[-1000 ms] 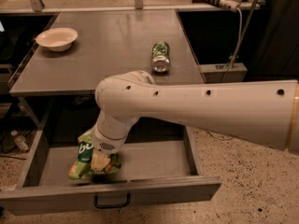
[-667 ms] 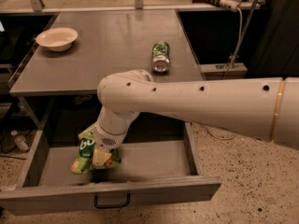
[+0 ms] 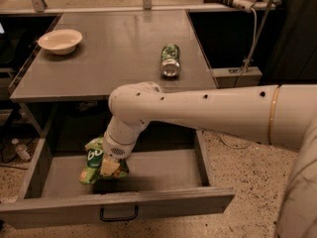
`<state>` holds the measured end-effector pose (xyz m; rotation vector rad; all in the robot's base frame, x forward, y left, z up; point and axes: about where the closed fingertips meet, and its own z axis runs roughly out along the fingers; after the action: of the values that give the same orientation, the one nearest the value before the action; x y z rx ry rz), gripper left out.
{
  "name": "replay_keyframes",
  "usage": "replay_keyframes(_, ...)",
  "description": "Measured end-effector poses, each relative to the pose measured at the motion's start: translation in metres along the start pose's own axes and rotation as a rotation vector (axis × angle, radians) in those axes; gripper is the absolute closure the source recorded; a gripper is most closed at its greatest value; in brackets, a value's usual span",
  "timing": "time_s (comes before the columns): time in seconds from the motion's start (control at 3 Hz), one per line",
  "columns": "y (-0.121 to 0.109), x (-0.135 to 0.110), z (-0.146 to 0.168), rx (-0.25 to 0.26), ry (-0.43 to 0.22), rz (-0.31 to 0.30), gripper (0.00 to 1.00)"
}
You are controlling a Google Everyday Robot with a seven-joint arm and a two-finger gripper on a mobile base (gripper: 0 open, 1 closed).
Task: Place green rice chip bag into top drawer
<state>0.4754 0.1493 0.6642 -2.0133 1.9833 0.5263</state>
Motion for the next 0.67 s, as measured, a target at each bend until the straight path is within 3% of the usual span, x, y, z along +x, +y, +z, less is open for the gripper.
replay_keyframes(0.33,-0.0041,0.0047,0.0136,-0.005,-0.004,0.012,1.00)
replay_keyframes(0.67,-0.0041,0.0047,0.0138,-0.005,-0.005,0.012,0.81)
